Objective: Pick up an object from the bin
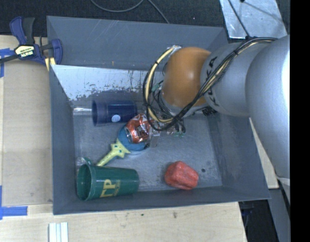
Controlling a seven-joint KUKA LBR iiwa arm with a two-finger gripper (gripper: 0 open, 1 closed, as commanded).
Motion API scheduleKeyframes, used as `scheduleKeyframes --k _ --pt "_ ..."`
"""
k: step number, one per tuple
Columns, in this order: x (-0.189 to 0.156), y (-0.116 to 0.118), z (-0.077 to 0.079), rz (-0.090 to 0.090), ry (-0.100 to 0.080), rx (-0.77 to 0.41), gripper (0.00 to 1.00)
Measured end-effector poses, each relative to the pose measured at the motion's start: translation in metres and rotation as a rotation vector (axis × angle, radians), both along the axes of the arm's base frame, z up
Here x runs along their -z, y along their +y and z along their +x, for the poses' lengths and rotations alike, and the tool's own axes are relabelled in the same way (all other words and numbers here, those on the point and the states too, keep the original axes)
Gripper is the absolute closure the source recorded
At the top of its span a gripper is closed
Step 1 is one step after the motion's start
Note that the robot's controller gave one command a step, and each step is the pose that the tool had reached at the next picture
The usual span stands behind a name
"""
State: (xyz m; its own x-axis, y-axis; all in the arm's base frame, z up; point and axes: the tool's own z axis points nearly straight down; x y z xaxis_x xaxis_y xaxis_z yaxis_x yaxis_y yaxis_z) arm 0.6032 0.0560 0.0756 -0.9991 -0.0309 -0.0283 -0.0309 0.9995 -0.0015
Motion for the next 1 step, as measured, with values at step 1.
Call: scheduleKeyframes --k 1 --pt "0.0 0.0 0.0 0.0 0.0 0.0 1.0"
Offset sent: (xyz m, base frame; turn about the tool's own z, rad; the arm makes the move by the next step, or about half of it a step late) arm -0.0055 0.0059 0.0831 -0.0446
